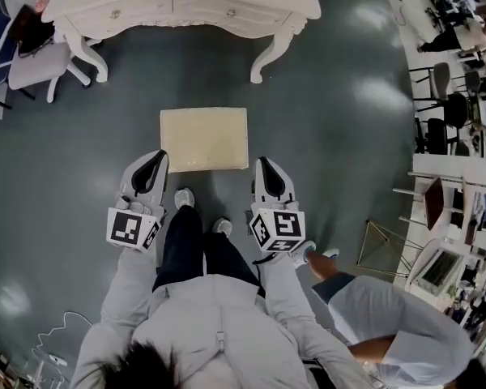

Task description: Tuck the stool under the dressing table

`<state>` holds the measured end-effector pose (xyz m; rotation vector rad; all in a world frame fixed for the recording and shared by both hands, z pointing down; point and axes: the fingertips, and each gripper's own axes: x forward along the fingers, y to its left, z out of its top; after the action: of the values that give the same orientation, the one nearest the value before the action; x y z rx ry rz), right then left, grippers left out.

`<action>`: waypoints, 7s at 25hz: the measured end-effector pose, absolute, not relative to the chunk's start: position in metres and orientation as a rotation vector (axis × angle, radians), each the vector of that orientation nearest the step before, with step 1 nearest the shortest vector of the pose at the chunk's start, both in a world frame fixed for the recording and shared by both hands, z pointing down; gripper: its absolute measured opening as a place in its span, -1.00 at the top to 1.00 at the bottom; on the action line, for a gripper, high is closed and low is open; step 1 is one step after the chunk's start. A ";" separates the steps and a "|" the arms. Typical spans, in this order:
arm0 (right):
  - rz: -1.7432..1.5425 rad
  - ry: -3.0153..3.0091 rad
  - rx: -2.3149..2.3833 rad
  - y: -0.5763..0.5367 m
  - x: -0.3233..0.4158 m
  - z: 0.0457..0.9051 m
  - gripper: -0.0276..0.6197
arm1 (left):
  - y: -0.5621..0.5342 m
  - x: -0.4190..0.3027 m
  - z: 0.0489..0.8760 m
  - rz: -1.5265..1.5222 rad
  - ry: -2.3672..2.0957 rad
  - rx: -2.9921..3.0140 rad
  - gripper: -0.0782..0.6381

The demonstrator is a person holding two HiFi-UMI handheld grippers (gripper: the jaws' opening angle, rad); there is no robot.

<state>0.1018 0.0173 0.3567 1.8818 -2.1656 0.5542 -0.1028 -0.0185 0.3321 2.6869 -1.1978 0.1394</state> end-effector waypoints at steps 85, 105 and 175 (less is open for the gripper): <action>0.844 -2.057 1.404 0.036 0.138 0.776 -0.29 | 0.022 -0.118 0.767 0.625 -1.271 2.271 -0.30; 0.847 -2.011 1.504 -0.047 0.121 0.777 -0.30 | -0.078 -0.133 0.766 0.717 -1.197 2.316 -0.28; 0.836 -2.000 1.461 -0.370 0.161 0.773 -0.32 | -0.403 -0.090 0.765 0.834 -1.147 2.257 -0.28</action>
<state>0.1610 -0.3698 0.7727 1.4605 -1.9998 0.8360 -0.0895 -0.4033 0.7650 2.2567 -1.1469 0.8345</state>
